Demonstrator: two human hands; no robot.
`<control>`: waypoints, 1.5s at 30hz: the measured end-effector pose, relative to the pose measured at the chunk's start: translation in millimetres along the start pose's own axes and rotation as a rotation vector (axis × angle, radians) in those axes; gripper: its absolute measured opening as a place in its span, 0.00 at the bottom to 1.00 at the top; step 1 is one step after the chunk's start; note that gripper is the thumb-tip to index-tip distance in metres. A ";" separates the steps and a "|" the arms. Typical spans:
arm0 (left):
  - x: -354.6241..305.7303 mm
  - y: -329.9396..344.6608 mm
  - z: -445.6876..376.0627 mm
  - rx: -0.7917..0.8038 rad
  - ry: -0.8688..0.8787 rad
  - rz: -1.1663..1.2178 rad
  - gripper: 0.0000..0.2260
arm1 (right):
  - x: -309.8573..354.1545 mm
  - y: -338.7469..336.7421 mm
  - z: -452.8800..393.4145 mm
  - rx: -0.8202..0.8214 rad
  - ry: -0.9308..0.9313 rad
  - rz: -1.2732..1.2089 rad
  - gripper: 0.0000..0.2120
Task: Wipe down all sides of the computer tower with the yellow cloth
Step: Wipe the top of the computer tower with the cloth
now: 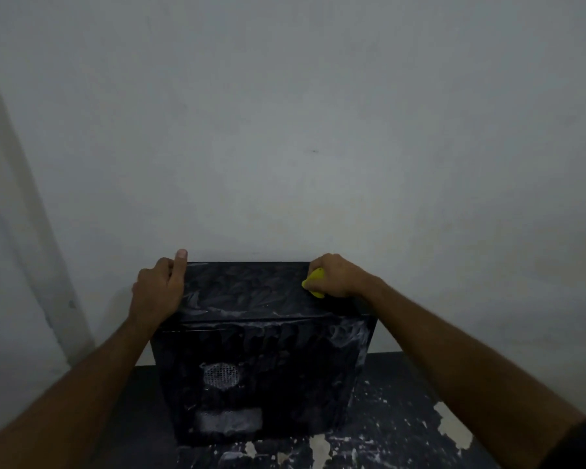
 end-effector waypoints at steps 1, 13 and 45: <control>-0.7 0.0 0.5 0.003 0.002 0.000 0.35 | -3.1 -0.4 5.5 0.040 -0.007 -0.037 0.07; -0.2 2.5 0.7 0.028 -0.024 -0.012 0.39 | -3.5 -5.6 41.9 0.058 -0.011 -0.084 0.05; -1.3 1.8 0.6 0.011 -0.006 -0.061 0.36 | 1.8 -22.5 72.8 -0.048 -0.042 -0.335 0.12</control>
Point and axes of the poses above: each hand's wrist, its own z-axis away from the middle knuckle, its own y-axis out of the palm, x = y × z, the point moved 7 cm from there along -z, towards the middle knuckle, and after that the axes turned 1 degree about y, right-handed, at the moved point
